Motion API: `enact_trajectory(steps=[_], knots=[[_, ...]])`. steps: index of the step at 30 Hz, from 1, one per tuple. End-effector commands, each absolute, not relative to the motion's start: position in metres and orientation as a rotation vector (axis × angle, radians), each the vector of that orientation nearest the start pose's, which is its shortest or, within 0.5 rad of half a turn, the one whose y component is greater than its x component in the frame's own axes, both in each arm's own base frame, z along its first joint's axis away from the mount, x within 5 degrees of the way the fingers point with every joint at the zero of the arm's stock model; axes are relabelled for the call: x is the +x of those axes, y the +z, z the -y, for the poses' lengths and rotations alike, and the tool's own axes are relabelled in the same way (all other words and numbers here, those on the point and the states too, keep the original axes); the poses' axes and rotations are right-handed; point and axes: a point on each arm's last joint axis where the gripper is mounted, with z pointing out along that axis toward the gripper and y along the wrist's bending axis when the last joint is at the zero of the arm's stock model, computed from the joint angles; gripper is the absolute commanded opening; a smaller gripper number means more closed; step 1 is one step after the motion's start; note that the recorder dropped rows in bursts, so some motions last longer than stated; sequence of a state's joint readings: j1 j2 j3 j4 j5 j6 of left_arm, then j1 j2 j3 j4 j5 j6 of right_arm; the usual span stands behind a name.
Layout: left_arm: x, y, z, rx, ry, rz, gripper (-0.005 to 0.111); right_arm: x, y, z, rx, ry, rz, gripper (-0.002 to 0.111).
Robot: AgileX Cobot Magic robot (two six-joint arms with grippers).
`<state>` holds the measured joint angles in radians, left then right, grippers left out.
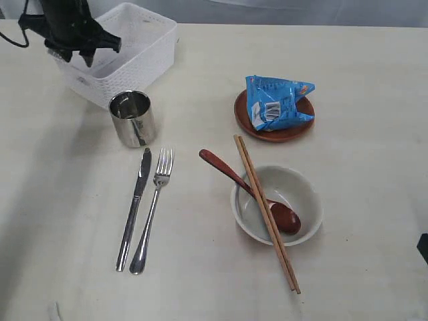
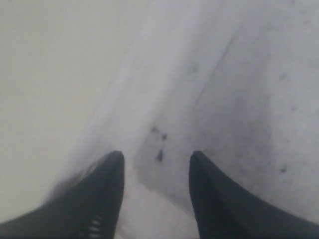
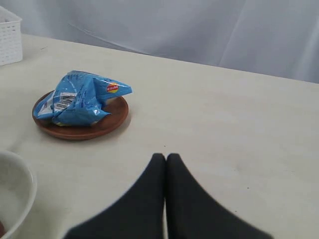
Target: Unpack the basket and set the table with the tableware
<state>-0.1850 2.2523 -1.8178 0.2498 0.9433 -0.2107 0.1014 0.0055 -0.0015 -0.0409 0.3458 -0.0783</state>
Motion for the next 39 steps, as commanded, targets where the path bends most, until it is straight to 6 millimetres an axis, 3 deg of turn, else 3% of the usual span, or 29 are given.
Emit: enact_trajectory(steps=[1,4,10,13,19,23,25,32,35,39], knots=[[0.463,0.165,0.007,-0.033,0.321,-2.971,0.041,0.053,0.182,-0.004,-0.180,-0.027,-1.817,0.000],[0.447,0.159,-0.028,-0.151,0.282,-3.060,0.041,0.053,0.182,-0.004,-0.180,-0.027,-1.817,0.000],[0.431,0.174,-0.043,-0.199,0.199,-3.047,0.041,0.053,0.182,-0.004,-0.180,-0.027,-1.817,0.000],[0.427,0.195,-0.042,-0.196,0.192,-2.980,0.041,0.053,0.182,-0.004,-0.180,-0.027,-1.817,0.000],[0.414,0.262,-0.031,-0.243,0.035,-2.790,0.041,0.053,0.182,-0.004,-0.180,-0.027,-1.817,0.000],[0.399,0.294,-0.003,-0.172,-0.241,-2.735,0.041,0.053,0.182,-0.004,-0.180,-0.027,-1.817,0.000],[0.391,0.296,0.015,-0.137,-0.349,-2.736,0.041,0.053,0.182,-0.004,-0.180,-0.027,-1.817,0.000],[0.359,0.273,0.099,0.195,-0.338,-2.841,0.041,0.053,0.182,-0.004,-0.180,-0.027,-1.817,0.000],[0.350,0.263,0.125,0.253,-0.341,-2.839,0.041,0.053,0.182,-0.004,-0.180,-0.027,-1.817,0.000],[0.347,0.256,0.142,0.258,-0.257,-2.840,0.041,0.053,0.182,-0.004,-0.180,-0.027,-1.817,0.000]])
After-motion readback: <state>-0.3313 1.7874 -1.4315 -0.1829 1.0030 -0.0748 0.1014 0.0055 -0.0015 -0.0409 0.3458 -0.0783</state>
